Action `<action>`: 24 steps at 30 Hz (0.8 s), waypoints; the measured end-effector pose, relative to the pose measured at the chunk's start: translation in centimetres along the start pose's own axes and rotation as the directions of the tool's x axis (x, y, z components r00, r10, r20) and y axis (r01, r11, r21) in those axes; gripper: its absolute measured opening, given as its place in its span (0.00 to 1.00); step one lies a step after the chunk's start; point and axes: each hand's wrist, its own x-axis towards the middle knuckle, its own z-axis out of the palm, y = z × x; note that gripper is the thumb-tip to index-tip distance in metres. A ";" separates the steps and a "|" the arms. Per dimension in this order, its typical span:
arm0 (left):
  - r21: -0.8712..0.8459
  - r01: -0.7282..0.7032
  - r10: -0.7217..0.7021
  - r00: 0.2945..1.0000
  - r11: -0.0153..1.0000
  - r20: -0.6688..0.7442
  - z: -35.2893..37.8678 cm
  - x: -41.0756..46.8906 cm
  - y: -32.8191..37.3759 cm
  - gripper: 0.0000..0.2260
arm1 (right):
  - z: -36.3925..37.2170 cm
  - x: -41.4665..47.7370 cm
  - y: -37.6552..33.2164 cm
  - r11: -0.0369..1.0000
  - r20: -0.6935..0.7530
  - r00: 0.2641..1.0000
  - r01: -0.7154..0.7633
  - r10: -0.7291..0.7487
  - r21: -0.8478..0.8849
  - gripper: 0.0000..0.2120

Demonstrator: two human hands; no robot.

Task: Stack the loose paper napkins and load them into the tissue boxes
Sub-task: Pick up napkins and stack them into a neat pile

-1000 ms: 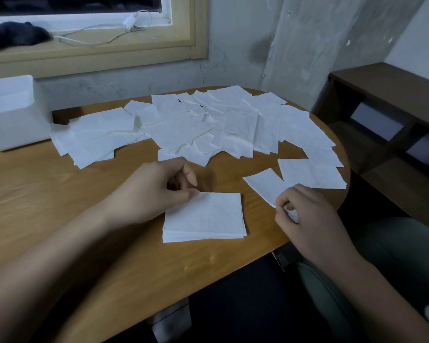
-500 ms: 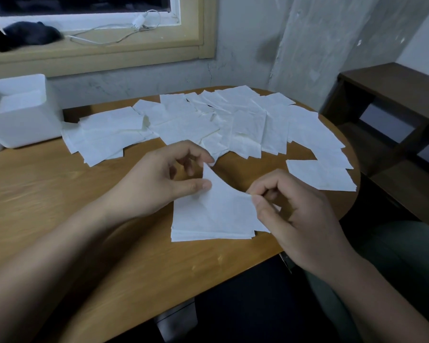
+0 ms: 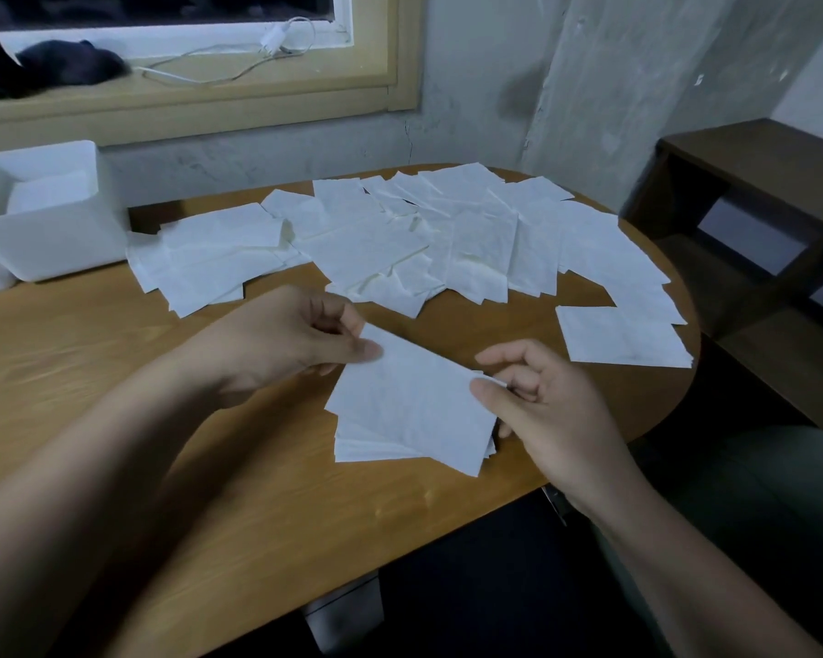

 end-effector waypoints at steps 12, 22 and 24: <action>0.145 0.131 -0.146 0.984 0.981 0.099 0.1 1.0 -1.5 0.11 | 1.3 2.3 2.7 0.950 -0.145 0.975 0.121 -0.168 -0.287 0.14; 0.244 0.147 -0.164 0.985 0.959 0.047 0.8 1.3 -1.9 0.10 | 2.0 2.5 2.8 0.862 -0.135 0.948 0.195 -0.288 -0.468 0.12; 0.257 0.144 -0.159 0.987 0.956 0.039 0.8 1.3 -2.1 0.11 | 1.9 2.4 2.8 0.844 -0.128 0.942 0.211 -0.310 -0.494 0.12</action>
